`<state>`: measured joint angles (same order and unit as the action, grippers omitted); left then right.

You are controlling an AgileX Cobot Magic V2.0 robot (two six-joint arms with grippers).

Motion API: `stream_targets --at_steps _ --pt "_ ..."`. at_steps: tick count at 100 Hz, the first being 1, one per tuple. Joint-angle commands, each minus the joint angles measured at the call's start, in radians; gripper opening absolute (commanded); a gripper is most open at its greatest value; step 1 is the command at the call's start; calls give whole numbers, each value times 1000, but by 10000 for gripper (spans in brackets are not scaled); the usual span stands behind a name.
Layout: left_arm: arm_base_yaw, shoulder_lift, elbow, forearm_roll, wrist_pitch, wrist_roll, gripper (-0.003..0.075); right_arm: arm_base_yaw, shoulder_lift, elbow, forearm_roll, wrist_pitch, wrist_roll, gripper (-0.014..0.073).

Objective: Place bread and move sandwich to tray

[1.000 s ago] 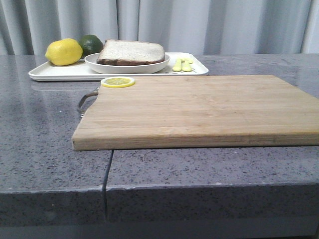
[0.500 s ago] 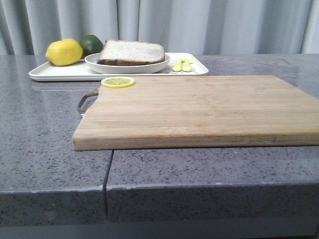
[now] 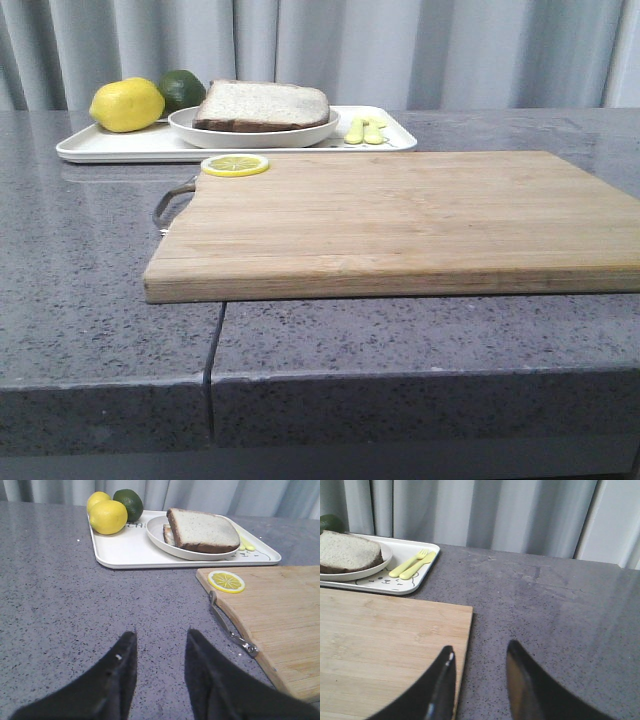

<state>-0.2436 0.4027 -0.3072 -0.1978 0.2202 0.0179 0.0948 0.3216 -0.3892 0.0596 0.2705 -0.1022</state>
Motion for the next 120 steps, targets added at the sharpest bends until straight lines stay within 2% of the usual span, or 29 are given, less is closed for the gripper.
stream_targets --at_steps 1,11,15,95,112,120 --pt "-8 6 -27 -12 -87 -3 140 -5 5 -27 -1 -73 0 97" --pt "-8 6 -27 -12 -95 -3 29 -5 5 -27 -1 -73 0 -64" --pt "-8 6 -27 -12 -105 -3 -20 -5 5 -27 -1 -74 0 -66" --pt "-8 6 -25 -12 -120 -3 -20 -5 5 -27 -1 -72 0 -67" --pt "0 -35 17 128 -129 -3 -20 -5 5 -27 -1 -72 0 -67" --pt "13 -83 42 147 -128 -3 -20 -5 5 -27 -1 -72 0 -67"
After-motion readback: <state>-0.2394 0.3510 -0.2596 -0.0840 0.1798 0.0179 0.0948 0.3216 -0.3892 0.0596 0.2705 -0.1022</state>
